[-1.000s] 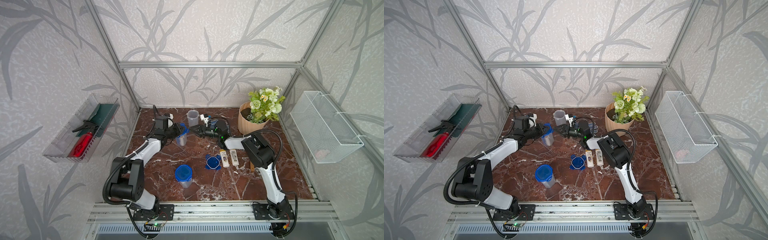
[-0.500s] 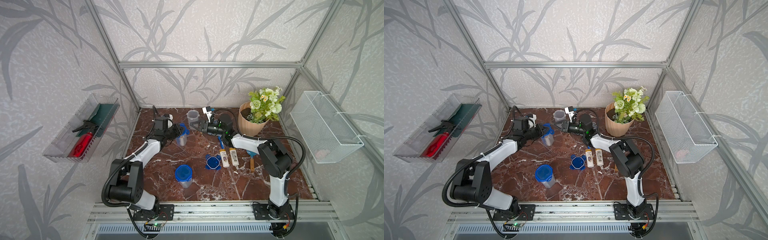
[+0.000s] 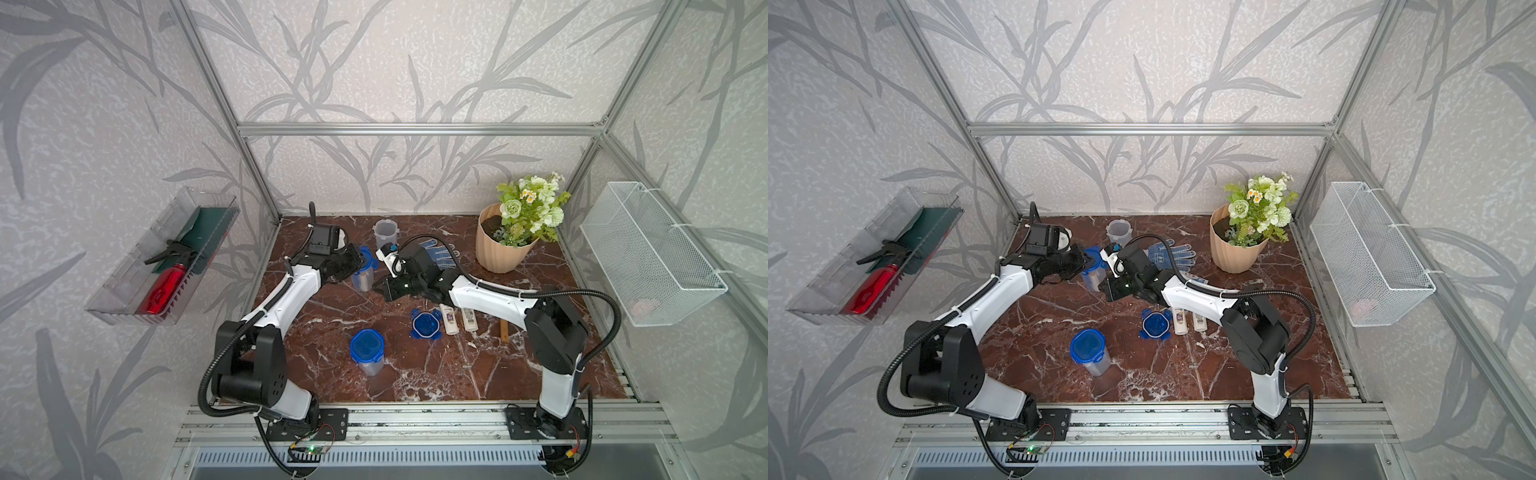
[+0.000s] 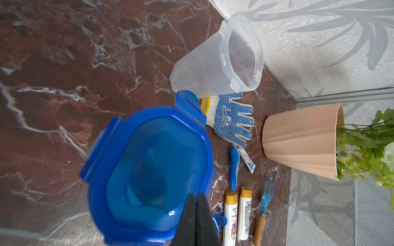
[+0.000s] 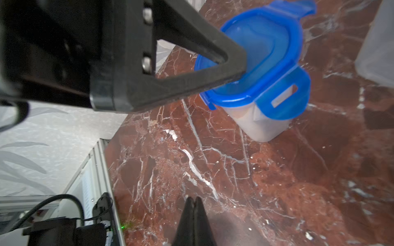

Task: Take out toiletry kits
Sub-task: Unfasten the latch on the container, then adjust the container at the center of the board.

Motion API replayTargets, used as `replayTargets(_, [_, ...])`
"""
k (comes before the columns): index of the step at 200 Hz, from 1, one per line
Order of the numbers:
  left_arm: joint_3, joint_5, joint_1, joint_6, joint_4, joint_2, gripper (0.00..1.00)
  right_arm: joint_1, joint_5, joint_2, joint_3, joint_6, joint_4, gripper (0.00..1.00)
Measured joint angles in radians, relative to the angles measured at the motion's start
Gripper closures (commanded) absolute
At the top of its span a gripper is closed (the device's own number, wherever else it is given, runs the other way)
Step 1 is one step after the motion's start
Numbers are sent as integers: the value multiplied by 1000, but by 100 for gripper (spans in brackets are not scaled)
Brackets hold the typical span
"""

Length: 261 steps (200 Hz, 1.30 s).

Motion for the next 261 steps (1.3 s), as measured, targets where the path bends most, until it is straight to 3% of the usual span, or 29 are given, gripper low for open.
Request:
replayTargets(65, [102,-235,31,50,-69,19,98,19,142,109,240,-88,-184,100])
replayTargets(110, [169,-287,74,80,-77,150,98,21,192,241,390,-121,-303,100])
replayTargets(182, [206,-258,109,92,-68,241,98,21,330,375,640,-164,-482,100])
replayTargets(261, [206,-136,114,83,40,273,99,-1,436,520,934,-222,-635,99])
